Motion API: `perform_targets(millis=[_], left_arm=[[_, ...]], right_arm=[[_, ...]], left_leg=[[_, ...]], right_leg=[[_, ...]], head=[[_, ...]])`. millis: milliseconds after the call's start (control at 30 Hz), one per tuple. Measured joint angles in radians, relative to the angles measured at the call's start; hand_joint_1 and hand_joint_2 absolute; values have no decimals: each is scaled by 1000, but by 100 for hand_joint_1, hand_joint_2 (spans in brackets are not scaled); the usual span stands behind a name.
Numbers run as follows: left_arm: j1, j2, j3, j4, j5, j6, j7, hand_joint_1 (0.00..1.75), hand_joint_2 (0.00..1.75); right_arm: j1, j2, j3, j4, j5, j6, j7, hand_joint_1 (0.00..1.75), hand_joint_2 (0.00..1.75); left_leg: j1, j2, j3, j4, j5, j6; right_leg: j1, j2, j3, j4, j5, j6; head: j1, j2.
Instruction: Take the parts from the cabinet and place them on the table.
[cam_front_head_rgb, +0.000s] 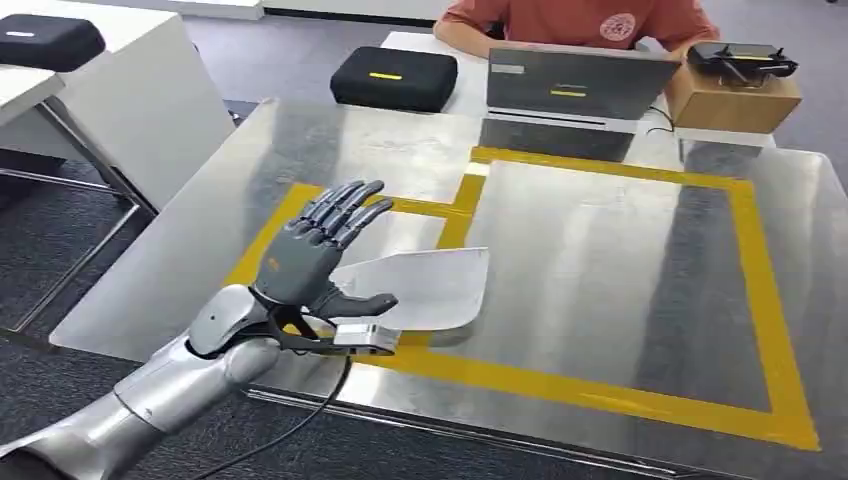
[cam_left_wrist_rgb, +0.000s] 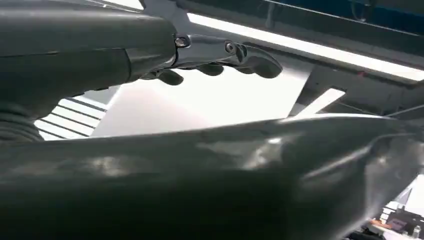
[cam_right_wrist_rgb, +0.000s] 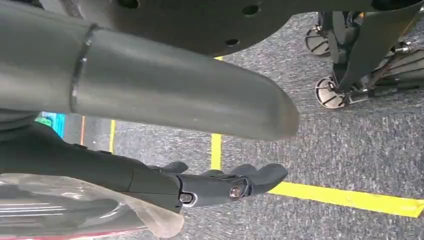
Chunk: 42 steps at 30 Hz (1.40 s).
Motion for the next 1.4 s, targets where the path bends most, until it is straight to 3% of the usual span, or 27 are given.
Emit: perform_targets(millis=[67,133,167,200,267,333,367,400,467,533,567,633,700,767,833,867,933,1000,1033,1067,1100,1167,1200,1267,1333,1367,1400], left_arm=[[-3,-5,1,0,1,-3,0,0,0],[-2,-10,0,0,3,-5,0,0,0],[0,-10,-1,0,6,-6,-2,0,0],[1,-11,-2,0,10,-6,-2,0,0],[2,-12,-2,0,13,-8,-3,0,0],[2,-13,-1,0,19,-8,-5,0,0],[2,-14,-1,0,21,-8,-6,0,0],[1,-14,0,0,21,-10,-6,0,0],[0,-16,0,0,22,-10,-8,0,0],[0,-15,1,1,25,-12,-10,0,0],[-1,-15,2,1,28,-16,-11,0,0],[-1,-15,2,1,30,-23,-12,0,0],[1,-15,1,2,31,-23,-12,0,0],[1,-16,1,2,32,-23,-12,0,0],[0,-16,2,2,34,-23,-12,0,0],[-3,-18,3,2,35,-23,-13,0,0],[-4,-21,4,2,39,-23,-14,0,0],[-5,-20,6,2,40,-23,-14,0,0],[-5,-21,6,2,40,-24,-14,0,0],[-7,-23,6,2,41,-24,-14,0,0],[-8,-25,6,3,42,-24,-15,0,0],[-4,-26,6,3,42,-24,-14,0,0],[-3,-26,6,5,43,-24,-14,0,0],[0,-26,6,9,45,-24,-15,0,0],[1,-26,8,11,47,-23,-16,0,0],[0,-26,8,11,48,-23,-16,0,0],[0,-25,10,11,48,-22,-17,0,0]], right_arm=[[1,0,-1,0,0,-2,1,0,0],[0,0,-2,0,0,-2,2,0,0],[1,0,-2,0,0,-2,5,0,0],[2,0,-2,0,0,-2,6,0,0],[2,0,-3,0,0,-2,9,0,0],[0,0,-5,0,0,-2,10,0,0],[-3,0,-7,0,0,-2,11,0,0],[-2,0,-9,0,0,-2,11,0,0],[-3,0,-10,0,0,-2,16,0,0],[-1,0,-12,1,1,-2,21,0,0],[-2,0,-13,1,1,-2,25,0,0],[-2,0,-16,1,2,-3,29,0,0],[-1,0,-18,1,2,-4,32,0,0],[-2,0,-18,1,2,-5,35,0,0],[-2,0,-19,1,2,-6,39,0,0],[-2,1,-19,1,3,-6,43,0,0],[-2,2,-19,1,3,-7,46,0,0],[-2,2,-20,1,6,-8,47,0,0],[-1,2,-21,1,7,-8,48,0,0],[-1,2,-23,1,7,-8,49,0,0],[-1,2,-24,1,9,-8,50,0,0],[-1,2,-25,1,10,-8,51,0,0],[-2,2,-25,1,11,-8,51,0,0],[-1,2,-26,1,12,-8,53,0,0],[-2,0,-27,1,12,-9,55,0,0],[-4,0,-27,1,12,-9,55,0,0],[-7,0,-27,1,13,-9,56,0,0]], left_leg=[[9,3,12,-17,15,10],[9,5,10,-16,16,11],[9,5,8,-15,16,11],[9,5,7,-15,16,10],[12,5,5,-13,17,7],[17,3,4,-6,14,-6],[14,1,-1,-2,13,-16],[12,-1,-4,0,15,-22],[13,-4,-9,5,23,-34],[17,-4,-19,14,14,-43],[16,6,-30,45,-27,-48],[19,12,-80,197,-132,-56],[19,13,-107,315,-186,-57],[18,13,-60,271,-151,-48],[8,13,61,88,-85,-23],[-1,18,112,9,-92,-5],[-5,25,118,-18,-85,-12],[-11,24,112,-24,-73,-4],[1,26,108,-44,-51,2],[2,28,98,-49,-35,5],[4,27,82,-49,-22,13],[3,27,52,-48,1,14],[3,28,32,-45,14,12],[6,28,-1,-40,34,6],[10,27,-33,-27,50,-4],[10,26,-44,-15,56,-11],[7,25,-59,-4,58,-16]], right_leg=[[0,-1,-27,51,-43,2],[-2,-2,-99,208,-126,7],[-3,-2,-130,274,-150,10],[-4,-2,-145,306,-151,13],[-8,-3,-106,230,-84,16],[-16,-3,-6,42,-6,23],[-12,6,29,9,-24,23],[-10,13,18,17,-7,7],[-8,11,9,18,-12,-3],[-13,2,1,13,-1,-23],[-12,0,-6,13,4,-32],[-8,-8,-24,14,16,-44],[-2,-15,-41,15,29,-46],[4,-17,-60,15,43,-46],[12,-17,-73,15,59,-45],[11,-19,-75,15,66,-45],[13,-23,-79,11,82,-33],[7,-26,-79,1,100,-20],[11,-24,-85,-1,104,-14],[8,-17,-97,12,65,-8],[8,-12,-119,60,1,-5],[4,-11,-153,207,-101,4],[2,-11,-166,280,-123,9],[-2,-11,-131,287,-79,17],[-7,-11,-29,162,-18,22],[-11,-9,40,69,-25,24],[-7,-5,97,-5,-61,23]], head=[[5,0],[9,0],[8,0],[9,0],[9,0],[10,0],[12,0],[11,0],[10,0],[12,0],[6,0],[4,0],[4,0],[3,0],[3,0],[5,0],[5,0],[2,0],[1,0],[4,0],[7,0],[9,0],[10,0],[9,0],[10,0],[10,0],[12,0]])
